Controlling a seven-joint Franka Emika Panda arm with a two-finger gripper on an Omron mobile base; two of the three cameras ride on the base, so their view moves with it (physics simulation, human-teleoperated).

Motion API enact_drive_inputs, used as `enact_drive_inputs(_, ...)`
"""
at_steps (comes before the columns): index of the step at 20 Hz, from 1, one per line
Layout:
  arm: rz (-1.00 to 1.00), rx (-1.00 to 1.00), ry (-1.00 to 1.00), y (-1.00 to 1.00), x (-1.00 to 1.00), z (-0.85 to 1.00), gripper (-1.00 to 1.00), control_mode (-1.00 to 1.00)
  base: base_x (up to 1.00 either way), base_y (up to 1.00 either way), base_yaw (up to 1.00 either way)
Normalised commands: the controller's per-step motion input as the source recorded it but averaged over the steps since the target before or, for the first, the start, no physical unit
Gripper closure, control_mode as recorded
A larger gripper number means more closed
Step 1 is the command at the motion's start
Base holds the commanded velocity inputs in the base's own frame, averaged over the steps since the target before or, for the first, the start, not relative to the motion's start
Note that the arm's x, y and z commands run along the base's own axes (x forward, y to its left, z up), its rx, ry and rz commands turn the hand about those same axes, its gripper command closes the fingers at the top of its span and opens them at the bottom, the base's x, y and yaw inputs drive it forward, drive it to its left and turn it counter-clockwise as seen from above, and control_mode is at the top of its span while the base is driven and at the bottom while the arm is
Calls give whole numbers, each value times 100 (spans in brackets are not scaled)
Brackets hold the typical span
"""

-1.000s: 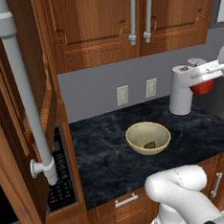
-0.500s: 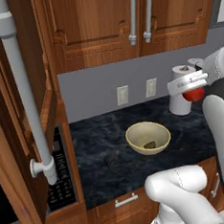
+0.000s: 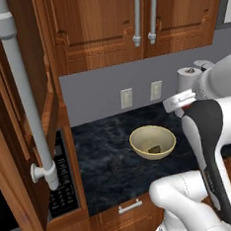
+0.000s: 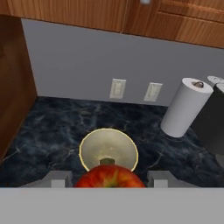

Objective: Open the cabinet. Pick the kiwi and apple from the cabinet and place them into the bowl. Then close the cabinet.

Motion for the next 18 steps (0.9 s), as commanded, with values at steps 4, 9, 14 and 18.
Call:
enact_drive_inputs(4, -6, -8, 2, -7, 30, -41, 100, -100, 0, 0, 0)
enact_drive_inputs(9, -5, -3, 5, -6, 30, -34, 100, -100, 0, 0, 0)
enact_drive_inputs(14, -5, 0, 8, -10, 29, -30, 100, -100, 0, 0, 0)
enact_drive_inputs(18, -4, 0, 10, -11, 27, -26, 100, -100, 0, 0, 0)
